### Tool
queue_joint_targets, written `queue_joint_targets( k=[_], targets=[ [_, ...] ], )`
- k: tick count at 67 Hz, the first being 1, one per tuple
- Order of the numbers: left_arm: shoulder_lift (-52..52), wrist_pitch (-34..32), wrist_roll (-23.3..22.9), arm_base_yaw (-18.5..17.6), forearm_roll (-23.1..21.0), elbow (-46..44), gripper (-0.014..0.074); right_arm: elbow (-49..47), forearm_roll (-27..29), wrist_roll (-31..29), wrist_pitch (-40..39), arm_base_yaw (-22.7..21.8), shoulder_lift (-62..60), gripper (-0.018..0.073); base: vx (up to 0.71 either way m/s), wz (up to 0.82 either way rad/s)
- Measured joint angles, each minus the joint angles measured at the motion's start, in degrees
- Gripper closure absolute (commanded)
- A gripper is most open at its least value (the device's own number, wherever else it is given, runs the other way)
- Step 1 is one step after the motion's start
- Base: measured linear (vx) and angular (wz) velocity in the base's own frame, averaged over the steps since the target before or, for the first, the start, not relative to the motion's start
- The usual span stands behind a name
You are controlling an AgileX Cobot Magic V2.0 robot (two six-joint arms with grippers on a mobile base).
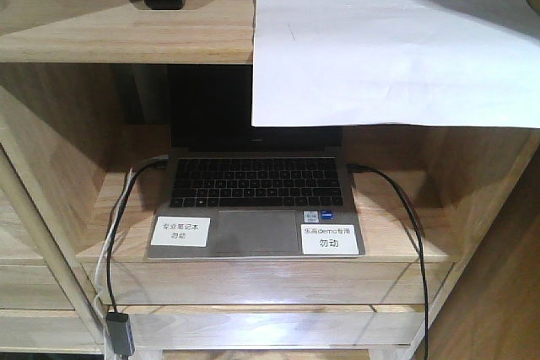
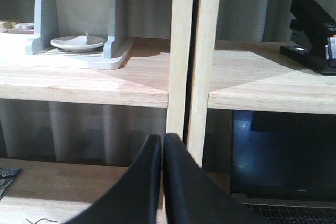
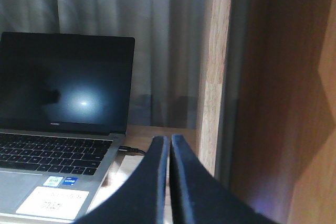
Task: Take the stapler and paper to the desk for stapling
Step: 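Reach the left gripper up to the black stapler on the shelf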
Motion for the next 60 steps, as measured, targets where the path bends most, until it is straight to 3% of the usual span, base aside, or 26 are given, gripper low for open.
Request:
queue_joint_targets(
  k=[9, 17, 41, 60],
  targets=[
    [0.00, 0.00, 0.00, 0.00, 0.00, 0.00, 0.0580, 0.00, 0.00, 0.00, 0.00, 0.00, 0.00, 0.0568, 0.00, 0.00],
    [0.00, 0.00, 0.00, -0.05, 0.00, 0.00, 0.0510, 0.00, 0.00, 0.00, 0.00, 0.00, 0.00, 0.0568, 0.00, 0.00],
    [0.00, -0.45, 0.00, -0.05, 0.00, 0.00, 0.0111, 0.00, 0.00, 0.00, 0.00, 0.00, 0.00, 0.0568, 0.00, 0.00],
    [0.00, -1.00, 0.00, -0.05, -0.29, 0.00, 0.0084, 0.00, 0.00, 0.00, -0.06, 0.00, 0.00, 0.0568, 0.00, 0.00]
  ],
)
